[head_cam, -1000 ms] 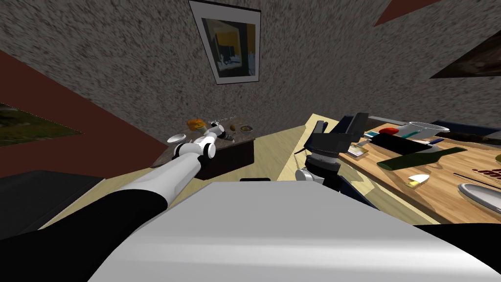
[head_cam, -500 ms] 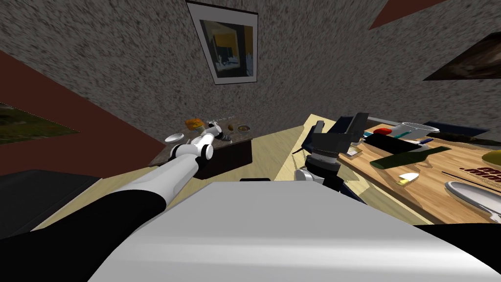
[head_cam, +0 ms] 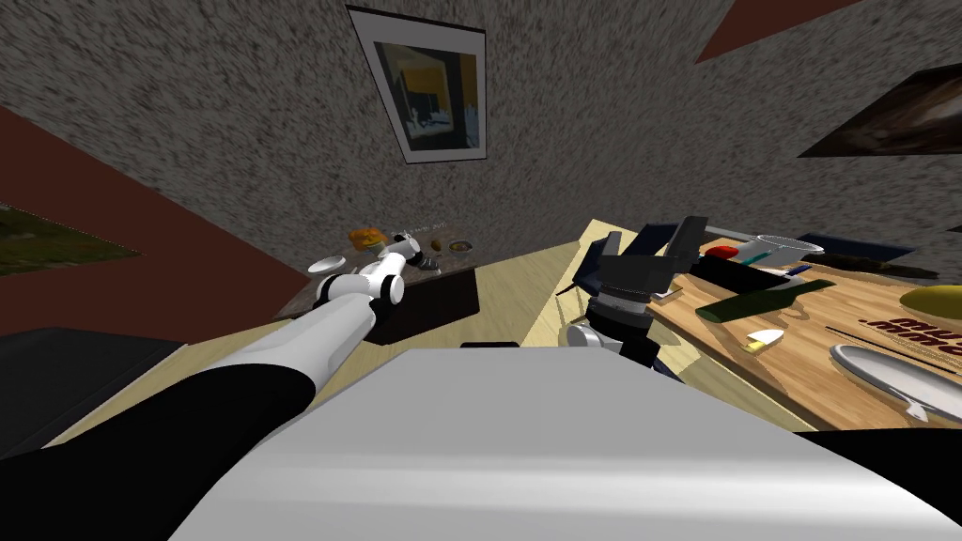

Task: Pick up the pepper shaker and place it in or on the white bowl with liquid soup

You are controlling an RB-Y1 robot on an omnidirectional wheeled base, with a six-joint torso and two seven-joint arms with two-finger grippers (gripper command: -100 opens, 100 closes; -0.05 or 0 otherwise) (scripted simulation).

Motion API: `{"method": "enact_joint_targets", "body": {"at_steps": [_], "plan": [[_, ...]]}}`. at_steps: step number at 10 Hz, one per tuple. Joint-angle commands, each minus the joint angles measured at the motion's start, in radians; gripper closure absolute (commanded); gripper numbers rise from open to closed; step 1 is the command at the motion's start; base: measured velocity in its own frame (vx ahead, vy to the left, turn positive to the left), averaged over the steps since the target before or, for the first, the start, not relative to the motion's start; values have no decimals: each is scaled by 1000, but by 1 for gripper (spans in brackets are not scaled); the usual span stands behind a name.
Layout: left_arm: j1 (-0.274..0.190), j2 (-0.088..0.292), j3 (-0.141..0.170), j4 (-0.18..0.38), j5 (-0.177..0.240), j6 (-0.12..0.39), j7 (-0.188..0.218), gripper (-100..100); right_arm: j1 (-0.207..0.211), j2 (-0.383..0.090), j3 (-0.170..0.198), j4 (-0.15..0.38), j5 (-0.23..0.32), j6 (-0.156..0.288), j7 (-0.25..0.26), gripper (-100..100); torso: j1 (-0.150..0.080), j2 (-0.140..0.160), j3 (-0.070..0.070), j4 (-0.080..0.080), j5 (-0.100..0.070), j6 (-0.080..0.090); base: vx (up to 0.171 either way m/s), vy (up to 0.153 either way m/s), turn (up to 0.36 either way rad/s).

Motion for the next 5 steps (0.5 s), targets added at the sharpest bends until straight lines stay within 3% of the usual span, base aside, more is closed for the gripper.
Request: {"method": "enact_joint_targets", "body": {"at_steps": [1,3,4,5], "plan": [[-17,11,-6,-12,-8,33,32,100,0,0,0,0,0,0,0,0,0,0,0,0,0,0,38,-105,-20],[-40,21,-8,-12,-13,55,45,100,0,0,0,0,0,0,0,0,-1,-4,-2,0,-1,2,62,-105,-23],[-40,21,-8,-12,-13,55,45,100,0,0,0,0,0,0,0,0,1,-3,-2,-1,0,1,21,-24,-5],[-73,33,-12,-10,-21,81,57,100,0,0,0,0,0,0,0,0,5,-2,-1,-1,1,1,55,-31,-24]]}}
